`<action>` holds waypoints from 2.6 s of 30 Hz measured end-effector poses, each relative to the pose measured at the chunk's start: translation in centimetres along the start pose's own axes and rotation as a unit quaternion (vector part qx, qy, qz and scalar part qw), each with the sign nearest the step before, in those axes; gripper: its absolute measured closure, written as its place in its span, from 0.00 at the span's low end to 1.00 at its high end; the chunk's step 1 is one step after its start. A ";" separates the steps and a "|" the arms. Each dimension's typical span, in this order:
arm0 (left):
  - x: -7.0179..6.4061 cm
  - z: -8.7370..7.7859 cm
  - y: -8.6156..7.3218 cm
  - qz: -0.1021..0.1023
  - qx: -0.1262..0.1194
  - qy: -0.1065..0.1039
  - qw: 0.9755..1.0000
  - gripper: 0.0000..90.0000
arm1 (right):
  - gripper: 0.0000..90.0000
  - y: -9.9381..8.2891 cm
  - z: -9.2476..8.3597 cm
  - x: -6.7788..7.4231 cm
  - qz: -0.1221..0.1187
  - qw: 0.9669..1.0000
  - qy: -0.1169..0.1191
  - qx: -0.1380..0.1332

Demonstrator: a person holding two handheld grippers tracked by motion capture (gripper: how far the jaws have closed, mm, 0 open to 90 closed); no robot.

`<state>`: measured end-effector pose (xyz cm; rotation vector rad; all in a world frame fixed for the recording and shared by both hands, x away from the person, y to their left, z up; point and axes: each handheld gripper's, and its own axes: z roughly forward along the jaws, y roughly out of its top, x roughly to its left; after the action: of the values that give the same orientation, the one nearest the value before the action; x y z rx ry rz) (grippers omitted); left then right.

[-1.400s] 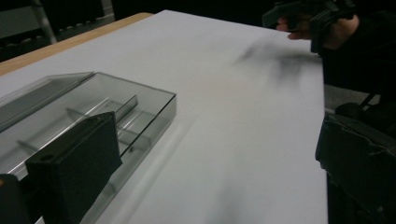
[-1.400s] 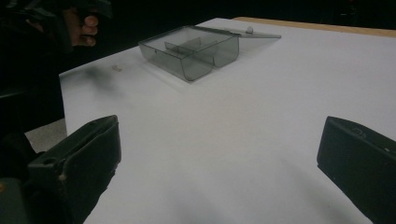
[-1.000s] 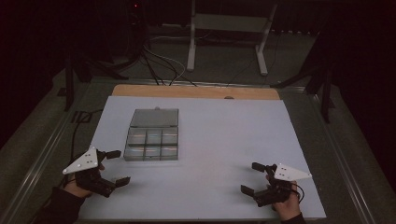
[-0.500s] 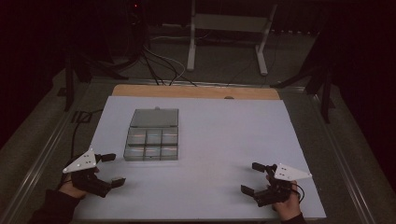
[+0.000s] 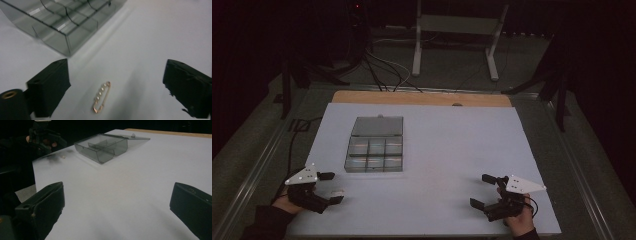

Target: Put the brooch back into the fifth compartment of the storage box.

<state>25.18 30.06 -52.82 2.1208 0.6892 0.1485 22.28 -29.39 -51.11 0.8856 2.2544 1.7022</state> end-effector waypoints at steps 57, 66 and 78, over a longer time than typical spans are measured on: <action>1.6 0.4 -0.4 0.019 0.067 0.004 0.998 0.98 | 0.00 -0.1 0.0 -0.2 0.007 1.000 -0.004 0.006; 1.6 0.0 0.1 0.000 0.049 0.001 0.999 0.98 | 0.00 -0.1 0.0 -0.1 0.005 1.000 -0.005 0.007; 1.6 -0.4 1.0 -0.025 0.024 0.001 0.999 0.98 | 0.00 -0.1 0.0 -0.2 0.007 1.000 -0.005 0.006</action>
<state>26.83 30.70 -52.01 2.1469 0.7534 0.1068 22.38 -29.50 -51.19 0.9126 2.2593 1.6875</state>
